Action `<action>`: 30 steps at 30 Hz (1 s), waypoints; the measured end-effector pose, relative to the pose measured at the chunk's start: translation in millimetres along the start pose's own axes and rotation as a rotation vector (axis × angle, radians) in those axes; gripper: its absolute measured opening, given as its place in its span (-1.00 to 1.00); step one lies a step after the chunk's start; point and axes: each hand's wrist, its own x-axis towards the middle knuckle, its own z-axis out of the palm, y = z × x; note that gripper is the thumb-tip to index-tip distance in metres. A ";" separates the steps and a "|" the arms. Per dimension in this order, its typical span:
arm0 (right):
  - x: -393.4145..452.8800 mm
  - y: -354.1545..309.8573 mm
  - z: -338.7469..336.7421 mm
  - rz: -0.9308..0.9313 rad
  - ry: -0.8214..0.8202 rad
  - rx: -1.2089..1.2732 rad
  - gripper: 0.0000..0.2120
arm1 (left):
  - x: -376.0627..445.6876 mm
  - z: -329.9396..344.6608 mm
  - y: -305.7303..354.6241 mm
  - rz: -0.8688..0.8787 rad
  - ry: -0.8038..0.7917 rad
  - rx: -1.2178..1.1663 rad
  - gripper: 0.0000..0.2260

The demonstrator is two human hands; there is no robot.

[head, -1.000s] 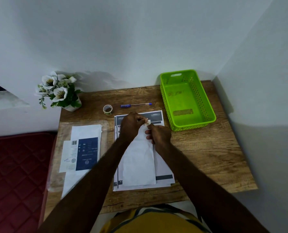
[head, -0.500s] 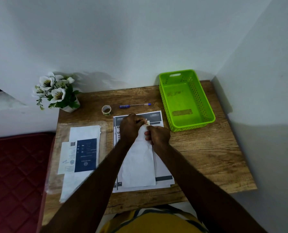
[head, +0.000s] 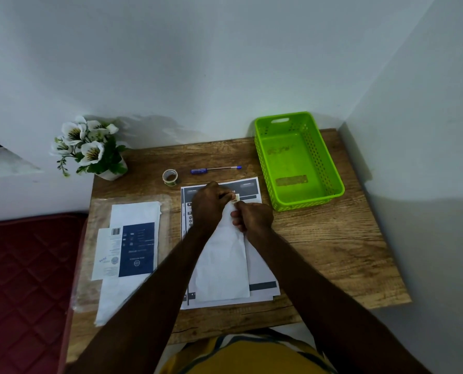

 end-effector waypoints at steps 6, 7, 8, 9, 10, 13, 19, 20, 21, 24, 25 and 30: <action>-0.9 -4.9 -0.8 0.024 -0.025 -0.024 -0.68 | 0.2 -0.9 2.7 -0.003 0.005 -0.030 -0.85; -0.7 -5.4 -0.5 0.035 -0.038 -0.033 -0.68 | 0.4 -1.6 3.7 -0.008 0.001 -0.033 -0.86; -0.9 -5.7 -0.8 0.043 -0.051 -0.044 -0.69 | 1.1 -2.0 4.3 -0.015 -0.002 -0.036 -0.86; -0.7 -5.2 -1.5 0.043 -0.060 -0.049 -0.69 | 2.2 -2.4 4.6 -0.026 -0.007 -0.045 -0.88; -0.7 -4.4 -2.9 0.035 -0.063 -0.050 -0.71 | 3.9 -2.6 3.8 -0.044 -0.009 -0.065 -0.90; -2.1 -3.7 -6.8 0.003 -0.061 -0.066 -0.73 | 12.4 -5.8 1.6 -0.131 -0.043 -0.132 -0.91; -7.7 -2.7 -11.5 -0.064 -0.016 -0.158 -0.79 | 21.2 -11.0 -4.8 -0.075 -0.109 -0.147 -0.91; -11.9 0.1 -13.1 -0.143 0.017 -0.193 -0.81 | 21.5 -10.8 -5.9 -0.070 -0.113 -0.144 -0.92; -14.8 5.6 -14.9 -0.281 0.093 -0.296 -0.83 | 21.9 -10.9 -6.9 -0.068 -0.117 -0.136 -0.92; -17.9 25.3 -22.5 -0.935 0.428 -0.745 -0.93 | 22.5 -10.9 -10.4 -0.055 -0.119 -0.134 -0.94; -15.0 31.2 -23.5 -1.123 0.453 -0.800 -0.92 | 22.4 -11.9 -9.9 -0.049 -0.117 -0.134 -0.94; 3.6 49.1 -25.2 -1.324 0.194 -1.007 -0.52 | 22.0 -15.8 -6.5 -0.053 -0.132 -0.136 -0.94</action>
